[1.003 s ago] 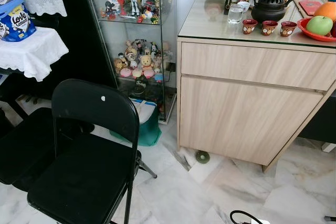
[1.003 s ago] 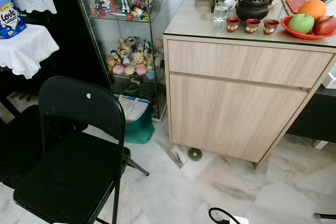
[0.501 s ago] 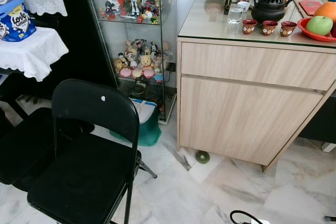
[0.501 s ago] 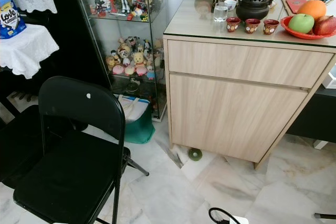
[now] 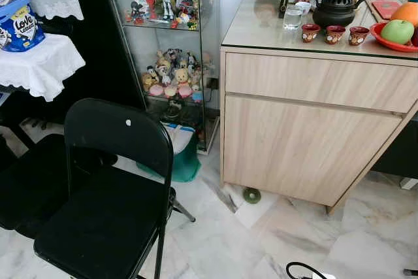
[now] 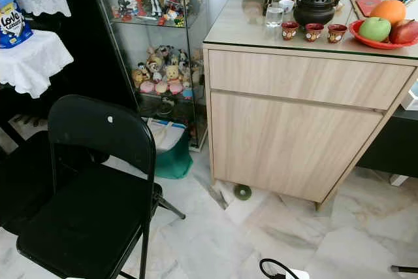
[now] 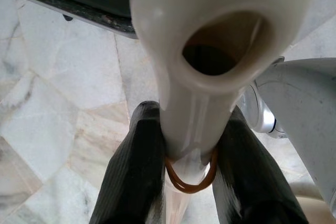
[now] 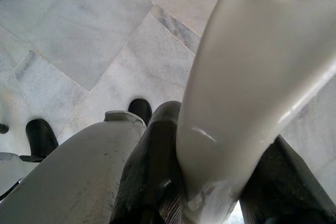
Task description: Sweep floor
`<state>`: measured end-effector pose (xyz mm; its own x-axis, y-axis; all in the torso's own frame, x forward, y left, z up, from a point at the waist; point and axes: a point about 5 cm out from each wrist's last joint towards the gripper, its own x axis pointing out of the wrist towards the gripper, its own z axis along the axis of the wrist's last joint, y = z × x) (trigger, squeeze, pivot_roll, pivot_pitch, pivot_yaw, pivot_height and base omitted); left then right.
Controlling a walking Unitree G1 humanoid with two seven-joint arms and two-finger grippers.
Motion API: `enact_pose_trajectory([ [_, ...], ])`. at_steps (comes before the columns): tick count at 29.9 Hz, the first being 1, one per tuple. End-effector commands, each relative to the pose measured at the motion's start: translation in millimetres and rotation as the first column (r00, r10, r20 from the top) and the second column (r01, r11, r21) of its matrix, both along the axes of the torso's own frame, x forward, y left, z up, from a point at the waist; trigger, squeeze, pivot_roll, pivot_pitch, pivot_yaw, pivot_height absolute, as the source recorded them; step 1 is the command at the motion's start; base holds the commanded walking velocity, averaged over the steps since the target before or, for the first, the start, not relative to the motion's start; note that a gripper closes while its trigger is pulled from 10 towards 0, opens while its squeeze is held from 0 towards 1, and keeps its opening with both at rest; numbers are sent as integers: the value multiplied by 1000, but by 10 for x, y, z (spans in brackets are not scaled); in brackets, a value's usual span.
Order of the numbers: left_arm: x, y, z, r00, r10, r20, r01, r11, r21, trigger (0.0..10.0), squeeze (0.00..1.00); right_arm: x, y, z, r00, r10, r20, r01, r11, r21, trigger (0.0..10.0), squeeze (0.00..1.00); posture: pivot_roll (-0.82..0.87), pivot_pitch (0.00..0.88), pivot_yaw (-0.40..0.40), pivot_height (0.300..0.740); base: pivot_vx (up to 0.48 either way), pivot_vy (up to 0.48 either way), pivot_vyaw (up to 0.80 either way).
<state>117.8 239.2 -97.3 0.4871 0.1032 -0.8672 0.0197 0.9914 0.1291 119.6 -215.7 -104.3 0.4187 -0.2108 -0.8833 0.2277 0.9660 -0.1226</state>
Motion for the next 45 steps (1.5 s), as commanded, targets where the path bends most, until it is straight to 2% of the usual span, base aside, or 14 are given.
enact_pose_trajectory([
  [1,714,-131,262,978,34,204,-14,995,-100,10000,0,579,235,194,973,-46,225,2,981,192,10000,0,-12,0,59,740,0,0,0],
  [18,714,-131,262,978,34,204,-14,995,-100,10000,0,579,235,194,973,-46,225,2,981,192,10000,0,-12,0,59,740,0,0,0],
  [22,781,-135,299,973,38,230,-12,994,-113,10000,0,577,252,192,974,-22,226,-20,983,182,10000,0,-11,0,68,740,0,0,0],
  [32,814,-101,325,972,32,235,-5,993,-116,10000,0,579,279,189,974,-17,225,-27,982,187,10000,0,-25,12,89,740,0,0,0],
  [35,826,-98,336,971,6,239,20,994,-108,10000,0,551,275,174,979,20,205,-55,985,166,10000,0,-31,10,94,740,0,0,0],
  [38,843,-132,339,970,-80,230,100,992,-76,10000,0,479,211,143,985,94,143,-107,990,92,10000,0,-47,4,99,740,0,0,0],
  [41,852,-164,338,967,-112,229,130,989,-65,10000,0,429,168,124,983,159,92,-163,986,39,10000,0,-79,1,105,740,0,0,0],
  [45,835,-169,329,965,-150,217,165,985,-54,10000,0,401,131,119,987,133,90,-136,990,26,10000,0,-135,0,131,740,0,0,0],
])
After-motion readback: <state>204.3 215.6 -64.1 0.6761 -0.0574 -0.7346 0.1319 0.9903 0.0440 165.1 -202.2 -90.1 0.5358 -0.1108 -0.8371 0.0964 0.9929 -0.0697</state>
